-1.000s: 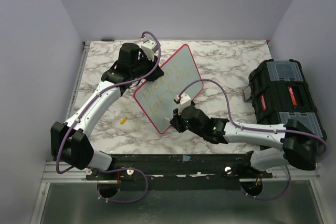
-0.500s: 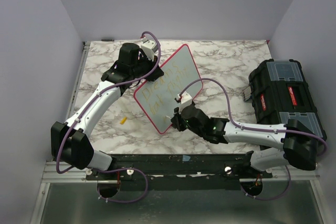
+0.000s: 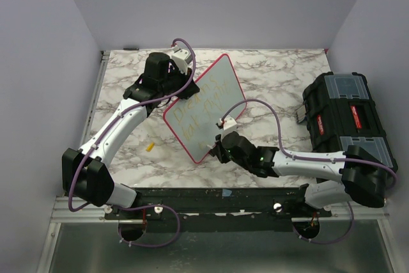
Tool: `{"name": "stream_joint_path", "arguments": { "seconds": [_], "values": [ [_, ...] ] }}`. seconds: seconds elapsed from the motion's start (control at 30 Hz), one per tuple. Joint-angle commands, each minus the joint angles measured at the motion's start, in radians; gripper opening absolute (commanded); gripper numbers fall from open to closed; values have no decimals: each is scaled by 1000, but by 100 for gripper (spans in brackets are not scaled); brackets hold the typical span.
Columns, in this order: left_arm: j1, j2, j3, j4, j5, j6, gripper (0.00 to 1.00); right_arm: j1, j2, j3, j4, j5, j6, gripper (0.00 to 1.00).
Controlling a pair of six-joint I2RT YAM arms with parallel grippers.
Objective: Write a sentence on the whiteboard
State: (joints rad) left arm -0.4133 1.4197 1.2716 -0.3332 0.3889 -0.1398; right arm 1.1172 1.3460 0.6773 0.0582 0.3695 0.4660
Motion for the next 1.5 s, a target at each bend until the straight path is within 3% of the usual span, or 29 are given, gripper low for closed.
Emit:
{"name": "stream_joint_path", "arguments": {
  "seconds": [0.0, 0.33, 0.8, 1.47],
  "values": [
    [-18, 42, -38, -66, -57, 125, 0, -8, -2, 0, 15, 35, 13, 1],
    [-17, 41, -37, -66, -58, 126, 0, -7, -136, -41, 47, 105, 7, 1],
    [-18, 51, -36, -68, -59, 126, 0, -9, -31, 36, 74, 152, -10, 1],
    [-18, 45, -35, -71, -60, 126, 0, -10, -24, -4, 111, 36, -24, 1]
  ]
}}
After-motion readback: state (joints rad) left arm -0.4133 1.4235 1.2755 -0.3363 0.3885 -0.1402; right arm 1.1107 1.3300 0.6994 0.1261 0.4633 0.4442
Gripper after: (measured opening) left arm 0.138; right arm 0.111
